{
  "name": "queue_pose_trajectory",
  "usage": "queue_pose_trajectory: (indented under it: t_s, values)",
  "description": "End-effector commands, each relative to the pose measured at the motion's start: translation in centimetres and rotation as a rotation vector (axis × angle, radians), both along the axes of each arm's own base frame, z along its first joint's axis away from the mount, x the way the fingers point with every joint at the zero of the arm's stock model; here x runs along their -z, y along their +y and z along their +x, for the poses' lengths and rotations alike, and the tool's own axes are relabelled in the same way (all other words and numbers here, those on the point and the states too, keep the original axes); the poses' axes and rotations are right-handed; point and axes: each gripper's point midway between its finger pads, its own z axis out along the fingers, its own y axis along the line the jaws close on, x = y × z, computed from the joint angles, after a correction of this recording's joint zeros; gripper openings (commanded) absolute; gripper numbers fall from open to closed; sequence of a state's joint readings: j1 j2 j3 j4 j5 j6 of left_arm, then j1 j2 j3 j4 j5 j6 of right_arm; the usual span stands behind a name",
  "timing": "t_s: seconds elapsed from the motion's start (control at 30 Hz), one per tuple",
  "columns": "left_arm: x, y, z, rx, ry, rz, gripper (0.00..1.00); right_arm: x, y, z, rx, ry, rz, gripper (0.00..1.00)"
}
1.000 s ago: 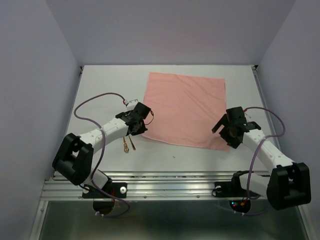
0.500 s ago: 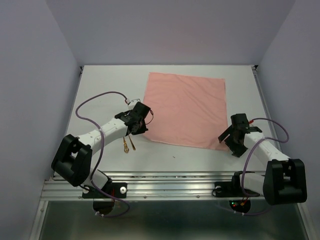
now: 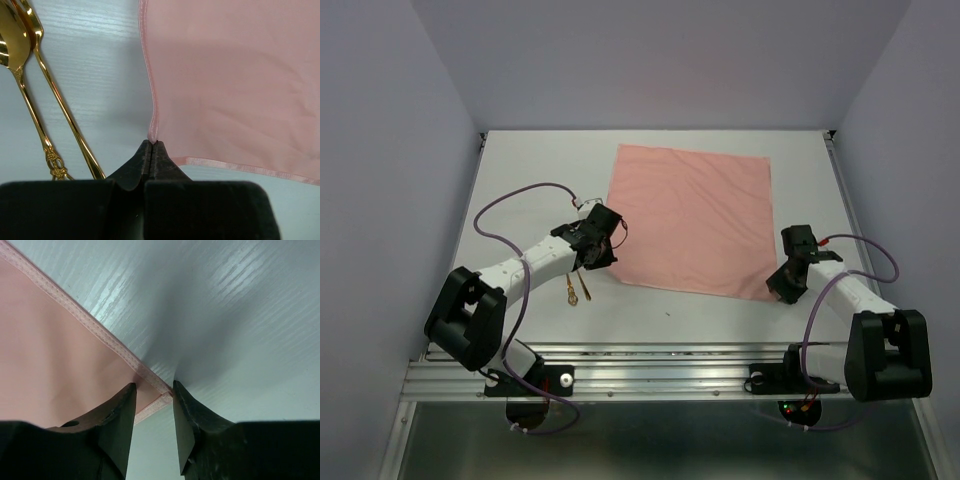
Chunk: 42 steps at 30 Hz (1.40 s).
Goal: Fold the napkin into a case and place the utensils inside
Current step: Pick up the flattened napkin from the center of the board.
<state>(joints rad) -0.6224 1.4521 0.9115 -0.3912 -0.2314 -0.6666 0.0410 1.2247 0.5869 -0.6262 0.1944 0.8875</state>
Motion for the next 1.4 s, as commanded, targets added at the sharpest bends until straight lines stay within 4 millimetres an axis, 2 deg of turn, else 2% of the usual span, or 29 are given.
queue_pose_trajectory:
  t_s: [0.0, 0.07, 0.13, 0.27, 0.4, 0.43, 0.5, 0.63, 0.7, 1.0, 1.13, 1.27, 1.37]
  values:
    - [-1.3, -0.9, 1.0, 0.019, -0.036, -0.020, 0.00, 1.3, 0.8, 0.4, 0.019, -0.020, 0.050, 0.40]
    - [-1.1, -1.0, 1.0, 0.021, -0.029, -0.020, 0.00, 1.5, 0.9, 0.2, 0.013, -0.011, 0.059, 0.42]
    - [-0.9, -1.0, 0.9, 0.020, -0.022, -0.016, 0.00, 1.5, 1.1, 0.1, 0.011, -0.009, 0.066, 0.52]
    - [-0.9, -0.9, 1.0, 0.017, -0.027, -0.015, 0.00, 1.7, 1.2, -0.3, 0.009, -0.002, 0.072, 0.53]
    - [-0.7, -1.0, 0.9, 0.021, -0.023, -0.015, 0.00, 2.7, 1.1, -1.2, 0.028, 0.052, 0.070, 0.56]
    - [-0.6, -1.0, 1.0, 0.021, -0.020, -0.014, 0.00, 2.9, 1.0, -1.4, 0.033, 0.064, 0.064, 0.62]
    - [-0.5, -1.3, 0.9, 0.037, -0.014, -0.026, 0.00, 3.4, 0.7, -2.1, 0.049, 0.103, 0.036, 0.69]
    - [-0.7, -2.1, 0.8, 0.054, -0.014, -0.064, 0.00, 4.1, 0.4, -3.0, 0.061, 0.165, -0.005, 0.68]
    - [-0.7, -2.1, 0.8, 0.055, -0.014, -0.068, 0.00, 3.7, 0.2, -3.0, 0.079, 0.168, -0.036, 0.68]
    - [-0.9, -1.7, 0.9, 0.047, -0.021, -0.051, 0.00, 0.6, -1.7, -2.5, 0.129, 0.103, -0.159, 0.73]
    - [-1.1, -1.5, 0.8, 0.044, -0.027, -0.051, 0.00, 0.6, -1.5, -2.6, 0.125, 0.126, -0.151, 0.83]
    - [-0.9, -1.4, 0.8, 0.041, -0.025, -0.041, 0.00, 0.9, -0.7, -2.8, 0.119, 0.120, -0.102, 0.84]
    - [-0.8, -1.3, 0.7, 0.039, -0.023, -0.039, 0.00, 1.4, 0.1, -2.7, 0.099, 0.100, -0.053, 0.79]
